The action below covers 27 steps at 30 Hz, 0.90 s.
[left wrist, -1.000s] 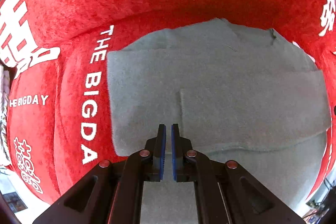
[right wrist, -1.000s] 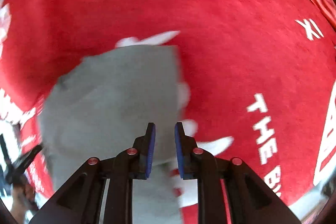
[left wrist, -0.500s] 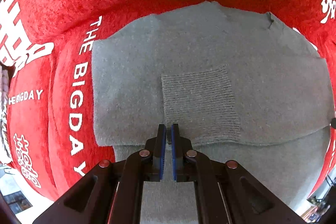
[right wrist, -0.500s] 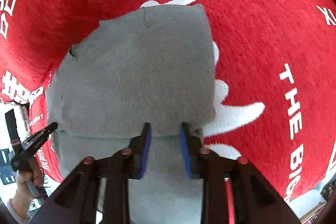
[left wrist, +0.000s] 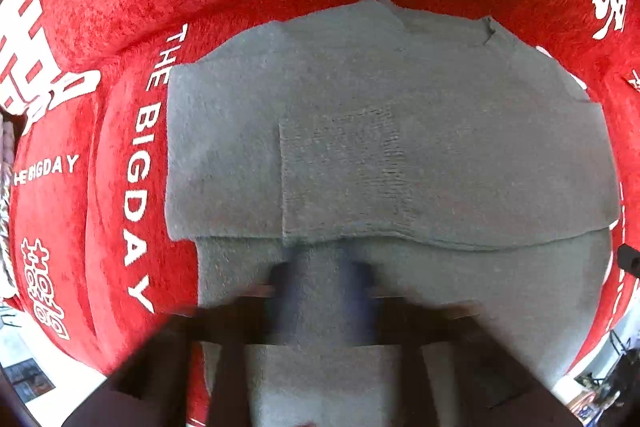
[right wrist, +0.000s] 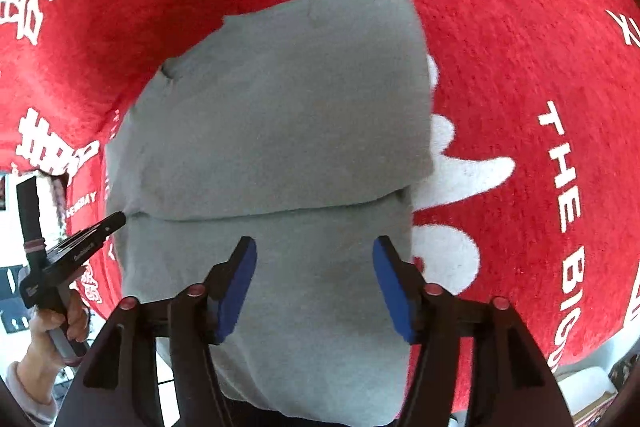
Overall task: Fold small clothes
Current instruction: 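Grasp the hem with both grippers and lift it toward the collar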
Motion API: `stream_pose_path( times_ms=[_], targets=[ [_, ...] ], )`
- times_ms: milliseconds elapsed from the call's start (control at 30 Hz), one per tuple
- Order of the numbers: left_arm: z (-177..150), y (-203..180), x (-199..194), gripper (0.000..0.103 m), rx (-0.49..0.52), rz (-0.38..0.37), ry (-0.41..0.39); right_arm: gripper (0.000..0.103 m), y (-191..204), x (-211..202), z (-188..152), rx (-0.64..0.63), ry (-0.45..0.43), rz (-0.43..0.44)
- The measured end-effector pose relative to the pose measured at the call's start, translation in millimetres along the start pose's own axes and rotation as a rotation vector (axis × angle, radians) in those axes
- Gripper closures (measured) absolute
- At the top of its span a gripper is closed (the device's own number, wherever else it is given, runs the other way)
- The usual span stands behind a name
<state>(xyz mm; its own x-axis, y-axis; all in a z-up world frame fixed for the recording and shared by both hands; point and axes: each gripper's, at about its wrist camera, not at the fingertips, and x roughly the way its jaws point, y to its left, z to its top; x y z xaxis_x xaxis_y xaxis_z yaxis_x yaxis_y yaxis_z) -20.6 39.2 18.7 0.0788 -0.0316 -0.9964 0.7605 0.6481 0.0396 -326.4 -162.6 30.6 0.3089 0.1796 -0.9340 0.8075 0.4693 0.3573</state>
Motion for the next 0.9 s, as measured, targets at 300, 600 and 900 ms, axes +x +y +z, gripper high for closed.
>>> stream_pose_path(
  times_ms=[300, 600, 900],
  targets=[
    [-12, -19, 1, 0.001, 0.041, 0.076, 0.033, 0.023, 16, 1, -15, 0.03, -0.04, 0.097],
    [-9, -42, 1, 0.001, 0.14, 0.051, 0.086, 0.023, 7, 6, -36, 0.075, -0.007, 0.126],
    [-28, -43, 7, 0.001, 0.123, 0.049, 0.128, 0.023, -11, 13, -43, 0.104, 0.016, 0.144]
  ],
)
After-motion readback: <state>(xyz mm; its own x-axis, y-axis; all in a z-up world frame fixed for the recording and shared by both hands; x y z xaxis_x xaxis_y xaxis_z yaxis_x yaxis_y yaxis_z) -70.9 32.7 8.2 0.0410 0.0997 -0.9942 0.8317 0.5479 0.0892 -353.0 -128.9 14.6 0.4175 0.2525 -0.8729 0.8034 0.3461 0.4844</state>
